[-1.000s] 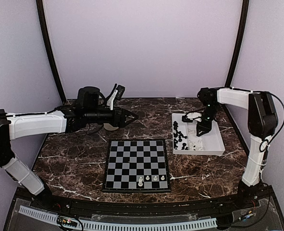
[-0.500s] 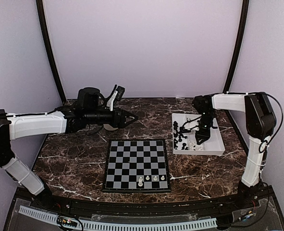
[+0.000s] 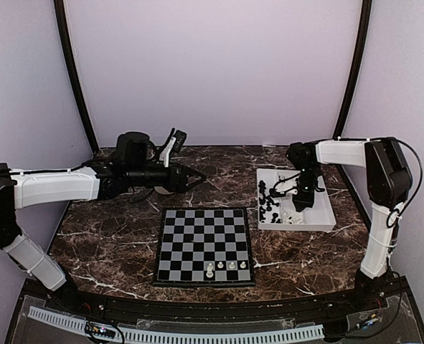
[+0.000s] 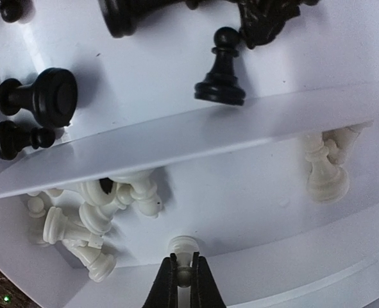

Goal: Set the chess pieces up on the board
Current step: Pick up the pawn from the storage box, then place the pawn at d2.

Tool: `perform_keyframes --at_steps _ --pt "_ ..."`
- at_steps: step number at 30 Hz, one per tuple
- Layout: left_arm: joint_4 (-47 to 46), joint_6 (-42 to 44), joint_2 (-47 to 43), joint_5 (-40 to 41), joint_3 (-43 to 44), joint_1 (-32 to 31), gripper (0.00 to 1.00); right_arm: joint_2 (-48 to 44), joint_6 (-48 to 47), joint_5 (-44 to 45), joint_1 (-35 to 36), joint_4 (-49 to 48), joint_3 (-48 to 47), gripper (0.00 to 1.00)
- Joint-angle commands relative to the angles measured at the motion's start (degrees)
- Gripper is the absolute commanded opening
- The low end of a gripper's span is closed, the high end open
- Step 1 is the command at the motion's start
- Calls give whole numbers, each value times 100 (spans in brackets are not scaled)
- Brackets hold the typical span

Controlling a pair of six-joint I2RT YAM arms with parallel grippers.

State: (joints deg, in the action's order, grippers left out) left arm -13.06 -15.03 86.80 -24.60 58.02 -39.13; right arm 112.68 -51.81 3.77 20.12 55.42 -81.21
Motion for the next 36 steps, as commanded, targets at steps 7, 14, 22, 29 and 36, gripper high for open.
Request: perform_keyframes --at_steps 7,14,22,29,36 --pt "1318 622 -536 590 1061 5 72 -671 329 338 816 448 -525 0" --pt "1240 502 -576 1497 1112 451 73 -534 701 288 2254 787 -1478 0" --pt "630 -27 -1257 1597 90 1442 73 414 938 -38 3941 1077 -2562 0" --pt "648 130 -1539 1661 54 1444 73 1203 1012 -323 4774 1193 -3238 0" --pt "699 140 -1605 1600 94 1444 73 1455 1076 -561 5086 1185 -3235 0"
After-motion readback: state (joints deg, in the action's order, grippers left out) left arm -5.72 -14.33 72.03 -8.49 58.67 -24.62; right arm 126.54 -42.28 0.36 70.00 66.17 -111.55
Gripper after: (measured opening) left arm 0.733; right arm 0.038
